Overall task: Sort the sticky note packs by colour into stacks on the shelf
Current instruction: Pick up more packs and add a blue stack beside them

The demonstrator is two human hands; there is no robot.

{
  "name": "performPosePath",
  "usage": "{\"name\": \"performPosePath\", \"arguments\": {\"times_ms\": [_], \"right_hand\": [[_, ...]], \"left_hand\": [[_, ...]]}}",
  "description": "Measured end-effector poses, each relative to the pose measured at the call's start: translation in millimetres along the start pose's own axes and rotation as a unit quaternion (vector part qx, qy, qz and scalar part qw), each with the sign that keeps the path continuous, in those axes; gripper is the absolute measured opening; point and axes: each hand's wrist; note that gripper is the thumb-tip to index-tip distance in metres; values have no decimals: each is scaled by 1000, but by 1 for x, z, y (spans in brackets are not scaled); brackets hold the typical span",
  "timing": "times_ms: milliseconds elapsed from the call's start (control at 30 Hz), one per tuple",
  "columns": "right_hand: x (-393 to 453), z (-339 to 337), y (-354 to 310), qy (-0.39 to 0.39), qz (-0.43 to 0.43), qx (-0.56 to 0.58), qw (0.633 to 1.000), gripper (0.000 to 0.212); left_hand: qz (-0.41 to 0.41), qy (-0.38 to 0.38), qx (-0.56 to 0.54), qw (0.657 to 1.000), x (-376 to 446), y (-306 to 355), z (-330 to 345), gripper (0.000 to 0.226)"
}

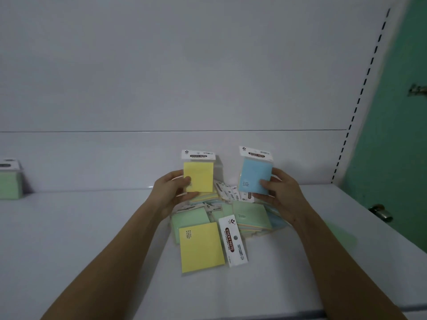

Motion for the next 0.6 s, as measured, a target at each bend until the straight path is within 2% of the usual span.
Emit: {"name": "performPosePath", "arguments": {"times_ms": [100, 300, 433, 600], "right_hand": [[-3, 2, -1, 1, 0, 5, 1000, 25], [-12, 18, -4, -80, -10, -76, 994, 22], [-22, 33, -2, -133, -13, -68, 989, 16], [-38, 59, -3, -195, 3, -76, 978, 19]], "left_hand": [[13, 24, 24, 999, -8, 10, -4, 23], [24, 82, 43, 995, -49, 18, -17, 29], [46, 102, 69, 991, -85, 18, -34, 32], [64, 171, 64, 981, -128, 24, -61, 26]]}}
Point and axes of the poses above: each hand's wrist, its own x-axis towards the middle knuckle, its own z-axis out of the palm, y = z × x, and after that the axes turned 11 degrees about x, right-handed
